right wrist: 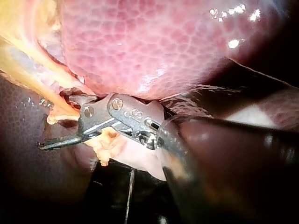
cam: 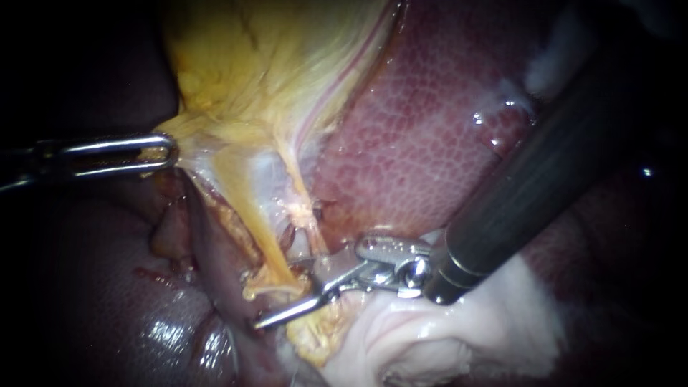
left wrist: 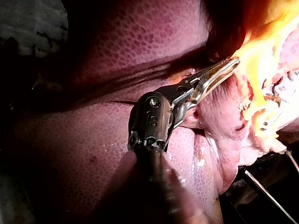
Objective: Going back first clip left tube
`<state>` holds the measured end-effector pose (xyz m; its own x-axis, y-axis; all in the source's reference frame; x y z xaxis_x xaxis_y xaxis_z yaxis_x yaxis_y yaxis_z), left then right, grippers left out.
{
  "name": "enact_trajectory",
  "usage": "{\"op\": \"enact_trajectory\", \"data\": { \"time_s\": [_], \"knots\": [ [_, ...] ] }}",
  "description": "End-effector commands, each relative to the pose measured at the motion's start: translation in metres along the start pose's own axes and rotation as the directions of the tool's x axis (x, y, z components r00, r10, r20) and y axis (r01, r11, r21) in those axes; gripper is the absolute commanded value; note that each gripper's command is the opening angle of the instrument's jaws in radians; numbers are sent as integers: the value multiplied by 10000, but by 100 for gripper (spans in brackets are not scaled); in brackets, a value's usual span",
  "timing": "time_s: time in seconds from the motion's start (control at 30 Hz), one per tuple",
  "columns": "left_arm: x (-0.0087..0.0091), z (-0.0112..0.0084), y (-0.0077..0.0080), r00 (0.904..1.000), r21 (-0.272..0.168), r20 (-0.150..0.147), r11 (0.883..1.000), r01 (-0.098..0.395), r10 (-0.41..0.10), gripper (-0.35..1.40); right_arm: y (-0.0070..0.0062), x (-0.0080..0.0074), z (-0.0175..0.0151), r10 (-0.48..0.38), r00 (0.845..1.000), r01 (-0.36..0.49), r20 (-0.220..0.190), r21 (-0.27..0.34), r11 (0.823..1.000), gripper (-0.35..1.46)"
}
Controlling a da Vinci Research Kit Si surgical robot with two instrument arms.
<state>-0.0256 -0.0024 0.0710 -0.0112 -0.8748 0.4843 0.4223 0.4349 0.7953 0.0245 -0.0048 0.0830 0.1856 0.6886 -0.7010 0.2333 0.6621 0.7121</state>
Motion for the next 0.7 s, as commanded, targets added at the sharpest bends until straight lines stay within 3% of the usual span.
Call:
{"op": "enact_trajectory", "data": {
  "time_s": [0.03, 0.27, 0.47, 0.57, 0.7],
  "knots": [
    [0, 0, 0, 10000, 16, -10, 10000, 1, -1, -35, 1, 3, -2, -21, 10000, 21, -16, -30, 10000, 60],
    [0, -1, -1, 10000, 19, -11, 10000, 1, -1, -35, 2, 6, -14, -144, 9999, 143, -73, -159, 9998, 60],
    [0, -3, -1, 10000, 25, -15, 10000, 0, 0, -35, -19, 4, -40, -322, 9995, 322, -58, -8, 9995, 60],
    [0, -2, 0, 10000, 12, -40, 10000, -6, 6, -35, -30, 13, -66, -538, 9985, 538, -65, 8, 9985, 60],
    [0, -2, 0, 10000, 10, -39, 10000, -8, 8, -35, -41, 37, -106, -676, 9976, 673, -130, -219, 9975, 60]
  ]
}}
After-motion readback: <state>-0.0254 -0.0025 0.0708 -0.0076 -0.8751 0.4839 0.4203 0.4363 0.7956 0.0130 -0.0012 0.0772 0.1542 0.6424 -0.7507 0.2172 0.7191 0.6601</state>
